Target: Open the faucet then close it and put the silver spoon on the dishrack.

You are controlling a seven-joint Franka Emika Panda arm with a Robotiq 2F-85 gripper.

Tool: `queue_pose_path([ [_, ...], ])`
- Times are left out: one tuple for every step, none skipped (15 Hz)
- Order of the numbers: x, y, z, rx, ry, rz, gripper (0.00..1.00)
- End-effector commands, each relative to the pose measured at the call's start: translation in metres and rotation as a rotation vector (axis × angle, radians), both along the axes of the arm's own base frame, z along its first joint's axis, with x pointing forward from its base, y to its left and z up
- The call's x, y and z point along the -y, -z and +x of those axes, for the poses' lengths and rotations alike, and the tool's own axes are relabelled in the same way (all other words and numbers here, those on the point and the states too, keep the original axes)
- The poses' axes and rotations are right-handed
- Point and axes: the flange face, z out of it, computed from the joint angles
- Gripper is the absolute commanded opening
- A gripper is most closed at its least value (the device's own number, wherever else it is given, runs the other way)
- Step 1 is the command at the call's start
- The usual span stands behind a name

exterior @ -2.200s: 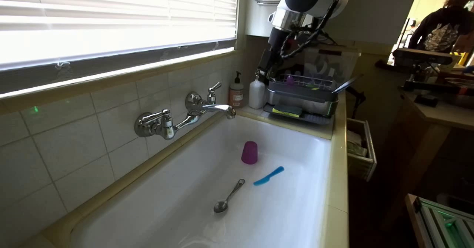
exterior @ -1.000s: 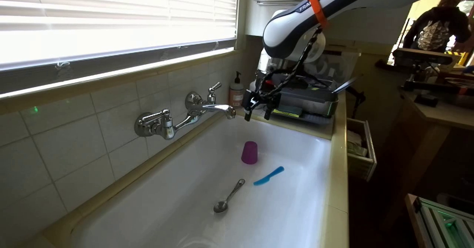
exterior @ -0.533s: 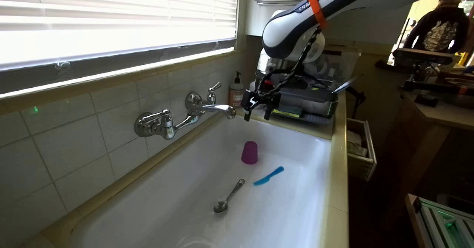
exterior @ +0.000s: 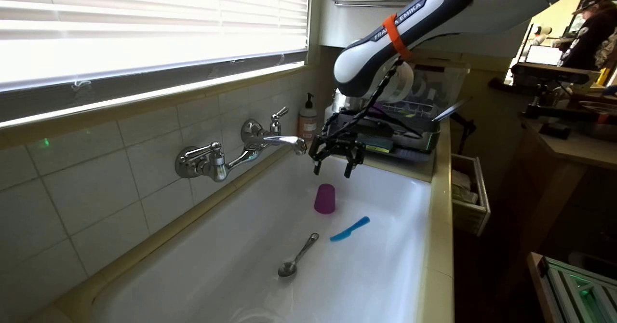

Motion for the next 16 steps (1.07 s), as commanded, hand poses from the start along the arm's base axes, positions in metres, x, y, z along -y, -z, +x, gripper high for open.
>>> queue_pose_path([
  [0.001,0.023,0.009,-0.007,0.128,0.040,1.00],
  [0.002,0.028,0.008,-0.012,0.157,0.046,1.00],
  [0.002,0.034,0.008,-0.027,0.174,0.056,1.00],
  [0.002,0.041,0.007,-0.037,0.187,0.059,1.00],
  [0.001,0.048,0.008,-0.049,0.197,0.070,1.00],
  [-0.001,0.055,0.007,-0.063,0.202,0.077,1.00],
  [-0.002,0.061,0.007,-0.073,0.200,0.085,1.00],
  [-0.001,0.067,0.005,-0.084,0.205,0.085,1.00],
  [-0.001,0.073,0.004,-0.094,0.212,0.092,1.00],
  [-0.001,0.080,0.004,-0.104,0.215,0.095,1.00],
  [-0.004,0.087,0.003,-0.115,0.212,0.103,1.00],
  [-0.008,0.094,0.003,-0.117,0.180,0.112,1.00],
  [-0.012,0.099,0.003,-0.115,0.131,0.122,1.00],
  [-0.007,0.087,-0.001,-0.117,0.165,0.085,1.00],
  [-0.009,0.091,-0.002,-0.123,0.158,0.087,1.00],
  [-0.010,0.091,-0.002,-0.123,0.157,0.087,1.00],
])
